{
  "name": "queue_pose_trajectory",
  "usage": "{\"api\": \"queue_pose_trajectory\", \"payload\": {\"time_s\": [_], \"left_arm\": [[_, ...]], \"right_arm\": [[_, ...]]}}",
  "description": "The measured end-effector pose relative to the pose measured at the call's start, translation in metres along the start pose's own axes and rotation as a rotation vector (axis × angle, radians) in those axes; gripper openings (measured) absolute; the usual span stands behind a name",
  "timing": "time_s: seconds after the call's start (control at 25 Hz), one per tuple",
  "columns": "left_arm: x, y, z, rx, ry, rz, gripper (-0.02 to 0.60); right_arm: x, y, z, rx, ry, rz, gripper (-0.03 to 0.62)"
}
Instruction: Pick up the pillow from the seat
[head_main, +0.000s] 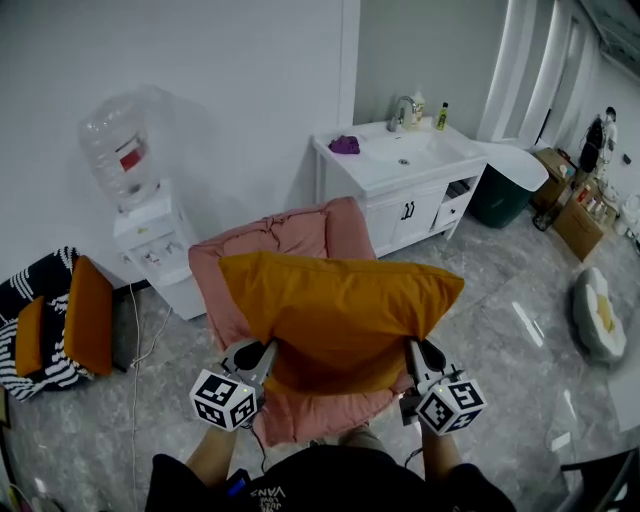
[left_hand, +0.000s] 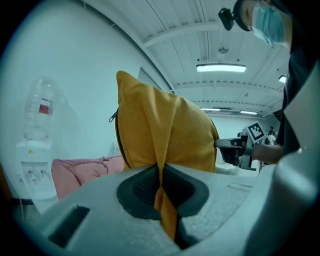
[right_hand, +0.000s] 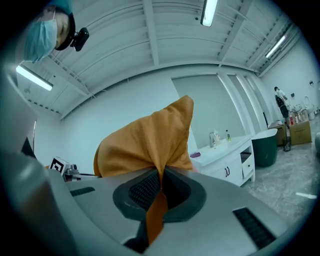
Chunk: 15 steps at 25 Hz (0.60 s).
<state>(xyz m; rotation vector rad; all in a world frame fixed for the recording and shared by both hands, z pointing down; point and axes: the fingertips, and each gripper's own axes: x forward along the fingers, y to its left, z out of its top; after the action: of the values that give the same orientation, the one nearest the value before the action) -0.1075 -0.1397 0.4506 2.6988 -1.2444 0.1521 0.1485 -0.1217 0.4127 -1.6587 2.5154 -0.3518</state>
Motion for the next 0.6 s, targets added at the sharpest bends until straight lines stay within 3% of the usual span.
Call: {"api": "queue_pose_trajectory", "payload": {"time_s": [0.32, 0.6], "left_arm": [[-0.010, -0.008, 0.049, 0.041, -0.103, 0.001, 0.021], [-0.010, -0.013, 0.063, 0.051, -0.131, -0.003, 0.021]], "right_arm": [[-0.009, 0.018, 0.056, -0.045, -0.102, 0.028, 0.011], [-0.011, 0.021, 0.078, -0.089, -0.139, 0.022, 0.011]]}}
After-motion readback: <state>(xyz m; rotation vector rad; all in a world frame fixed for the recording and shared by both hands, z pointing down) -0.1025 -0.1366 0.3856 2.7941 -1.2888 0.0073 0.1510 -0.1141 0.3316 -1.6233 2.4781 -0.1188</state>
